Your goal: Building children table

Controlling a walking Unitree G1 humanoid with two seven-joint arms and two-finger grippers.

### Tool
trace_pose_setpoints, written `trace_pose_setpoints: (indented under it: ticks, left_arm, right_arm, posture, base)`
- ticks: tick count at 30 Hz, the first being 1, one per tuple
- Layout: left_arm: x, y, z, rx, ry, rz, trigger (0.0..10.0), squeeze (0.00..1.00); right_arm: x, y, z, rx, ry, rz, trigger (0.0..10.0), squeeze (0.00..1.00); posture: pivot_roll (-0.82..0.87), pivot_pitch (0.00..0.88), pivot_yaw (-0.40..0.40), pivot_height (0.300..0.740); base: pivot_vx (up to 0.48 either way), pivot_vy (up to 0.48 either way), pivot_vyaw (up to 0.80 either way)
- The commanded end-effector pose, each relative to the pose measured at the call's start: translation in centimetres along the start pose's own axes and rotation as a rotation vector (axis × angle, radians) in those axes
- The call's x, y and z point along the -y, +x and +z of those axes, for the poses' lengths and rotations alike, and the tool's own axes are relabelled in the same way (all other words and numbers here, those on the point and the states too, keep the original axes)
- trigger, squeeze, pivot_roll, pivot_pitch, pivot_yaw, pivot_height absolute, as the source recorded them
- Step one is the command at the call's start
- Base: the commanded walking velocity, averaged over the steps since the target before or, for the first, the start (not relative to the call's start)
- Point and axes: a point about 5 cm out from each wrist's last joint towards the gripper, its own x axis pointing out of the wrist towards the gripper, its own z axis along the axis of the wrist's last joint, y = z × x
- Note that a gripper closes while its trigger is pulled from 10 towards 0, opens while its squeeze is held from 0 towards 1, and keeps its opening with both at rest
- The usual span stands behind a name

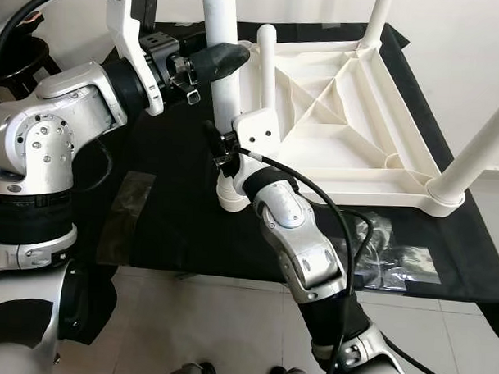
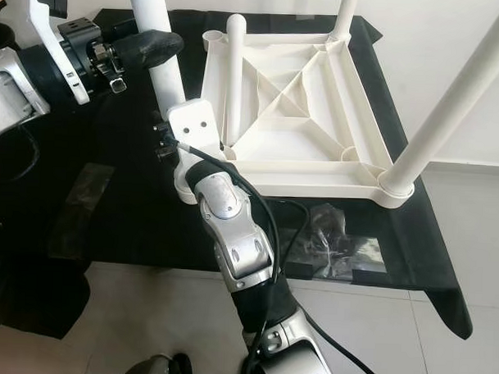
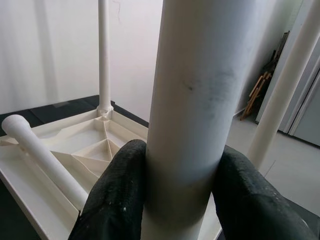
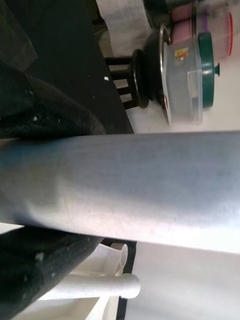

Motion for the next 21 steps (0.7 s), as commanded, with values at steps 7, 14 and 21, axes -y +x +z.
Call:
trace_pose_setpoints:
  ticks: [7, 14, 21]
  left_arm:
    - [1.5, 1.1, -0.3, -0.026, -0.021, -0.113, 0.0, 0.0]
    - [1.7, 0.9, -0.3, -0.027, -0.021, -0.117, 0.0, 0.0]
    - [2.4, 0.6, -0.2, -0.034, -0.022, -0.152, 0.0, 0.0]
  right_arm:
    - [-1.4, 1.2, 1.5, 0.085, 0.114, 0.361, 10.0, 1.0]
    - [2.7, 1.9, 3.5, 0.131, -0.047, 0.686, 10.0, 0.14]
    - [4.7, 2.3, 3.5, 0.029, -0.082, 0.975, 10.0, 0.0]
  posture:
    - [-0.13, 0.181, 0.014, 0.74]
    - [-0.12, 0.185, 0.011, 0.74]
    - [-0.1, 0.203, 0.011, 0.74]
  base:
    - [0.0, 0.0, 0.0]
    - [0.0, 0.0, 0.0]
    - [0.0, 0.0, 0.0]
